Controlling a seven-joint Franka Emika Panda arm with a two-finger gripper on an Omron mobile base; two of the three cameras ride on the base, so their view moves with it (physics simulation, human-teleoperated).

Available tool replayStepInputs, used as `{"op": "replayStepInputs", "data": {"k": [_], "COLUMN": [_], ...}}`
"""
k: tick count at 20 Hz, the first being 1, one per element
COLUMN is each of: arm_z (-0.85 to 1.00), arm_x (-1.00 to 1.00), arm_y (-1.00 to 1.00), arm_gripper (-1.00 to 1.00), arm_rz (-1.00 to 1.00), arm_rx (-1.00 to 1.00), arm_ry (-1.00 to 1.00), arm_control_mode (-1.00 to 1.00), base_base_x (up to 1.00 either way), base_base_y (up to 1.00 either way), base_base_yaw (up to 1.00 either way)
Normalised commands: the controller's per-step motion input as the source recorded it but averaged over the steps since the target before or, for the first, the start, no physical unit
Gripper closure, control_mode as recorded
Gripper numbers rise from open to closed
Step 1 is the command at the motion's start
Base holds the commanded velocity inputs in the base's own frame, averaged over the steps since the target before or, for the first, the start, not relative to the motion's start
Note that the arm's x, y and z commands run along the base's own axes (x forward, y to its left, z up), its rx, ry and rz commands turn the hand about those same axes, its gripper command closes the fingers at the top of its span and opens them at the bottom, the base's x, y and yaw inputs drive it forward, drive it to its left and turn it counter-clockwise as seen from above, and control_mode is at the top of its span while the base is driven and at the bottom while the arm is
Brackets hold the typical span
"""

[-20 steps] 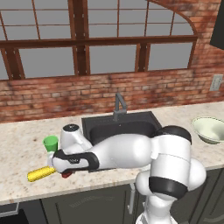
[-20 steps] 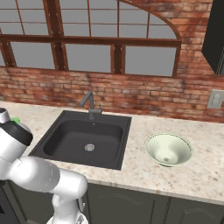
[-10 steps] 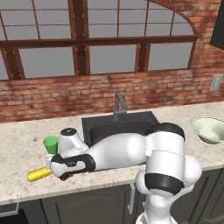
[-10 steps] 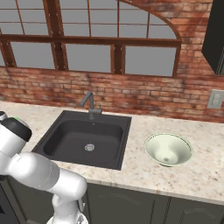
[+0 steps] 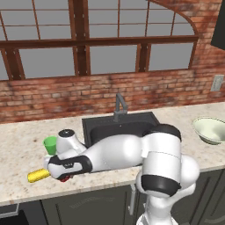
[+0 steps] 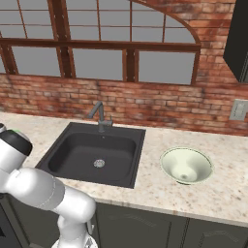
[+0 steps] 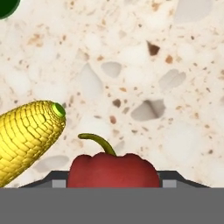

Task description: Remove the bell pepper and corn from the sink. Then move the bowl and cup from the counter to the sink for washing.

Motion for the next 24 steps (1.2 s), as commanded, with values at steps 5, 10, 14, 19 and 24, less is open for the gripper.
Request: {"op": "replayStepInputs", "data": {"k": [5,10,14,19,24], "arm_z": [-0.16,-0.04,-0.04,-0.14,-0.25], "arm_x": [0.01,0.03,0.00,0.00,0.00], "arm_y": [0.03,0.00,0.00,0.00,0.00], "arm_gripper": [1.00,1.00,1.00,1.00,1.00], "arm_rz": [-0.02,0.00,0.00,0.00,0.00], "arm_rx": [0.00,0.00,0.00,0.00,0.00], "arm_ry": [0.00,-0.01,0.00,0.00,0.00], "arm_control_mode": [-1.00,-1.00,-1.00,-1.00,-1.00], "base_base_x": [0.00,0.00,0.00,0.00,0.00], "base_base_y": [0.00,0.00,0.00,0.00,0.00], "base_base_yaw": [0.00,0.00,0.00,0.00,0.00]}}
